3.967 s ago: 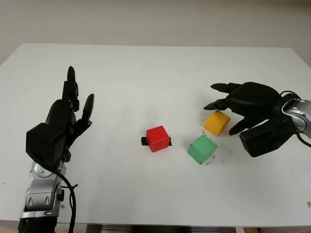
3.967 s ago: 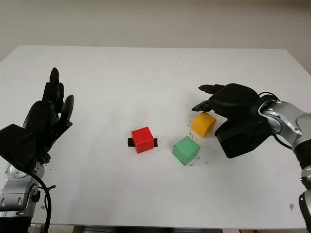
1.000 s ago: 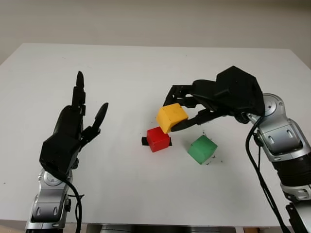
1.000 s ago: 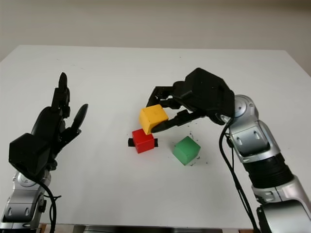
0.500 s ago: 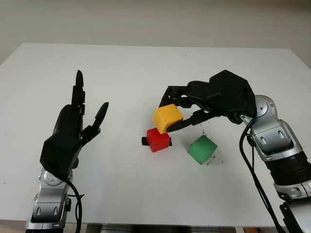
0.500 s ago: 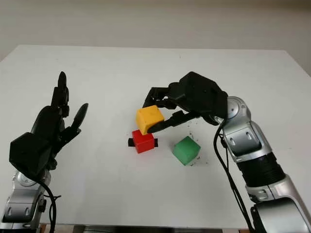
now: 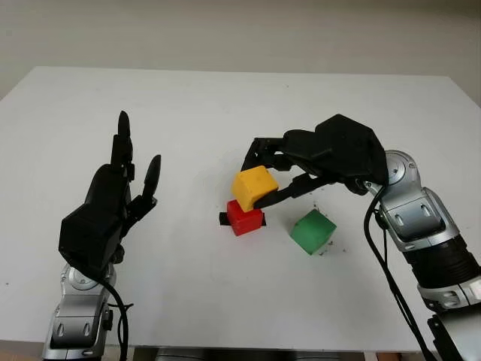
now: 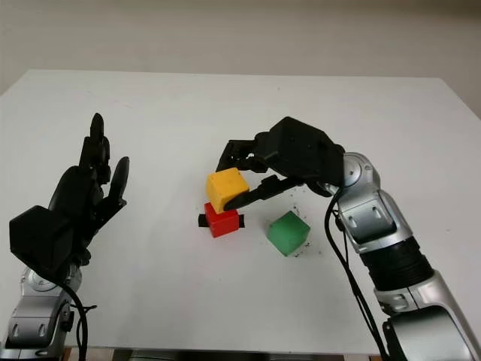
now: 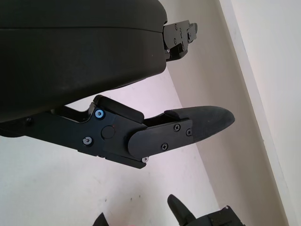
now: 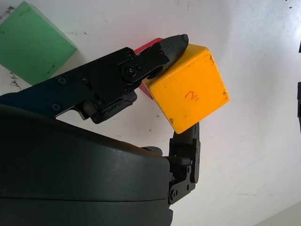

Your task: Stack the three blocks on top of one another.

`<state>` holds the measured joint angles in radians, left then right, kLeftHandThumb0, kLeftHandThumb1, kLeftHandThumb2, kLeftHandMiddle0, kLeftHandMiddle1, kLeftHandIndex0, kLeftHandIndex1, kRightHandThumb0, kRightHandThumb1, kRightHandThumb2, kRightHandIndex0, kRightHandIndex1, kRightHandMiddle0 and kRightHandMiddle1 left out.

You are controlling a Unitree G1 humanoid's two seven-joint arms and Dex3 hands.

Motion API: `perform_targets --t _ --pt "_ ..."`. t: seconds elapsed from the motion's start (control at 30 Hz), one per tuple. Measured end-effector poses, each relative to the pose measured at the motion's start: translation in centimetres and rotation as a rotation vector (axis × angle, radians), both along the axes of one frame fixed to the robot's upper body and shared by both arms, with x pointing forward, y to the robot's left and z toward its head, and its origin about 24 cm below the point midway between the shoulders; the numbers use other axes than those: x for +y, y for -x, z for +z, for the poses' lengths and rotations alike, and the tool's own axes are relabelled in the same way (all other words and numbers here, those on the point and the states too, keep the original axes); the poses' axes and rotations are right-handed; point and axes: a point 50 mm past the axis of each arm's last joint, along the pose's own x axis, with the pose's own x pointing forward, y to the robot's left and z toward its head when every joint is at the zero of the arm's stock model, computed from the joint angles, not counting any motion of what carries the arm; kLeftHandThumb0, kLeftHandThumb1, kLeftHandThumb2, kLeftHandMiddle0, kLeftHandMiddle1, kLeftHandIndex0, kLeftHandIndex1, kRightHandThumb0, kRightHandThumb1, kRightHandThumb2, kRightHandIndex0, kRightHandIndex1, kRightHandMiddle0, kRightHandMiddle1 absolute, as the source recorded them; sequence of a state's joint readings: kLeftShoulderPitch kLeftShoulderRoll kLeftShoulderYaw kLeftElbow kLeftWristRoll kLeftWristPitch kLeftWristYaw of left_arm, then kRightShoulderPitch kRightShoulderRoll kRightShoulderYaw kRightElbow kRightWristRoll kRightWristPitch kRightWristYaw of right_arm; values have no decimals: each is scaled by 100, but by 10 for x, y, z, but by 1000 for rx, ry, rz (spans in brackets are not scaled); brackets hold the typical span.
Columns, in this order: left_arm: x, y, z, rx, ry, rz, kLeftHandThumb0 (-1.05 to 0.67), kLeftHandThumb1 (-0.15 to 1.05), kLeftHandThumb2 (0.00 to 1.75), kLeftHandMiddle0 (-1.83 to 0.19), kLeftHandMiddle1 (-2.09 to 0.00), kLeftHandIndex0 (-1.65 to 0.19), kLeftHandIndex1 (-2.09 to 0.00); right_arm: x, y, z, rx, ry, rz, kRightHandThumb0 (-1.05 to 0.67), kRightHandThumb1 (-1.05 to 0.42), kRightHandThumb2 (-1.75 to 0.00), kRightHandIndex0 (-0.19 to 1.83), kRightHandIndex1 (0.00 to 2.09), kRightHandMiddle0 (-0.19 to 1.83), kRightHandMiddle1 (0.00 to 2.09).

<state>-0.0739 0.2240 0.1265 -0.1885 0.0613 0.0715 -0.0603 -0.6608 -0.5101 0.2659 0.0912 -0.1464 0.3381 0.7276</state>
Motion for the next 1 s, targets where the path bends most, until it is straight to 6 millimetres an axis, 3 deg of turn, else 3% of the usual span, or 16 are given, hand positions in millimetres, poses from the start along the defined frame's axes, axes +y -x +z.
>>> perform_targets --t 0.63,1.0 --pt "-1 0 0 3 12 -8 -78 105 64 19 -1 19 0 -1 -8 -22 47 -11 -34 -50 -93 -5 29 7 32 174" --pt "-2 1 2 -5 14 -9 -77 105 63 19 -2 19 0 2 -9 -23 49 1 -29 -50 -93 -5 29 6 32 173"
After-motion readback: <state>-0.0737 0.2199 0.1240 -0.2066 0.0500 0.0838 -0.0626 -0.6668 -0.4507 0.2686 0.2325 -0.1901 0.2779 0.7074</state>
